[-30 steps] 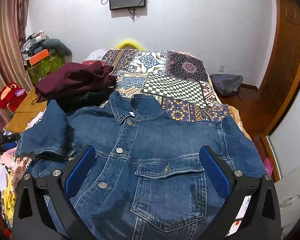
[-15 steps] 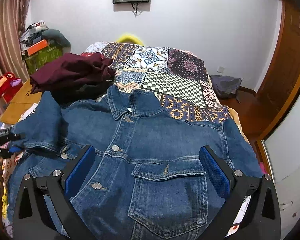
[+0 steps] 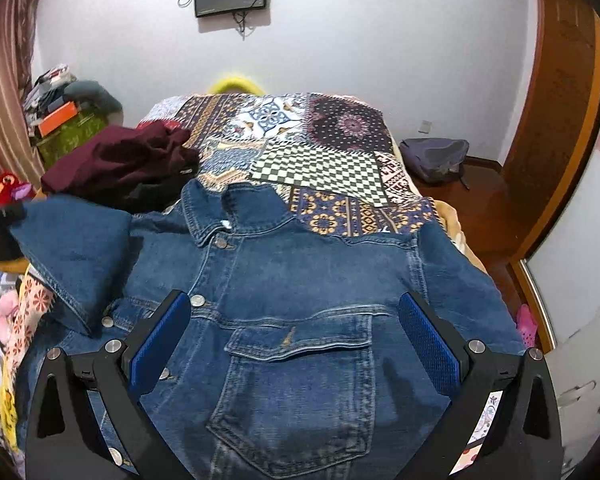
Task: Fold large clothes
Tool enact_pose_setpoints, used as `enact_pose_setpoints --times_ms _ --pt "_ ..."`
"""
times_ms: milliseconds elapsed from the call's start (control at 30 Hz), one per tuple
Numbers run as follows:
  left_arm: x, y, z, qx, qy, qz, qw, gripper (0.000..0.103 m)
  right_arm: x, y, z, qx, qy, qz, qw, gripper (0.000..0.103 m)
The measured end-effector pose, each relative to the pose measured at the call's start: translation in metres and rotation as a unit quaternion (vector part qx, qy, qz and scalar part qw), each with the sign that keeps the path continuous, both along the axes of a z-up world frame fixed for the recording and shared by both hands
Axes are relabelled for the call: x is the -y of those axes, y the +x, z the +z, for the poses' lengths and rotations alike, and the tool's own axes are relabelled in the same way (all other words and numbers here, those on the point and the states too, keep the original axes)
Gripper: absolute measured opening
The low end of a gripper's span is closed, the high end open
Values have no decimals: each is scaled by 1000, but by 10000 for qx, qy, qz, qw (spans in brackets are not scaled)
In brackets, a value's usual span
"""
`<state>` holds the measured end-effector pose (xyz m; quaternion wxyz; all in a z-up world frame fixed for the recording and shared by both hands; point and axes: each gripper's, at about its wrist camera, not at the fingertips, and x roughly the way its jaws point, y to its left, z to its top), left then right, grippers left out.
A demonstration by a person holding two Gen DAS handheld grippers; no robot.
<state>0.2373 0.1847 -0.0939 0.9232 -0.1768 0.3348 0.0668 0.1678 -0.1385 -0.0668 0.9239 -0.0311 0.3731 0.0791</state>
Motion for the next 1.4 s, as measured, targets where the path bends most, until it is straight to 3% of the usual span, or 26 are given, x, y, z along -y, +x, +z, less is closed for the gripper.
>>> enact_pose_setpoints --times_ms 167,333,500,733,833,900,967,1000,1133,1267,1400 --pt "73 25 43 364 396 -879 9947 3 19 0 4 74 55 -143 9999 103" --pt "146 52 50 362 550 -1646 9842 3 41 -1 5 65 116 -320 9994 103" --pt "216 73 11 -213 678 -2368 9690 3 56 -2 -1 -89 131 -423 9990 103" --pt "262 75 -57 -1246 657 -3066 9414 4 63 -2 -12 -261 -27 -491 9984 103" --pt "267 66 -64 -1451 672 -3288 9308 10 60 1 -15 -341 -98 -450 9984 103" --pt "266 57 -61 -1439 704 -3430 9256 31 54 3 -14 -359 -142 -372 9986 103" --pt "261 47 -52 -1222 772 -3420 9285 53 47 4 -12 -329 -154 -294 9989 103" --pt "254 41 -44 -1042 822 -3362 9324 59 42 6 -10 -319 -176 -222 9991 103" --pt "219 30 -19 -701 910 -3005 9469 61 17 12 -5 -247 -402 118 9988 103" --pt "169 28 -7 -501 1000 -2479 9623 69 -22 20 -5 -277 -692 741 9945 103" --pt "118 26 -14 -642 1266 -1871 9720 70 -60 29 -19 -598 -952 1415 9835 103"
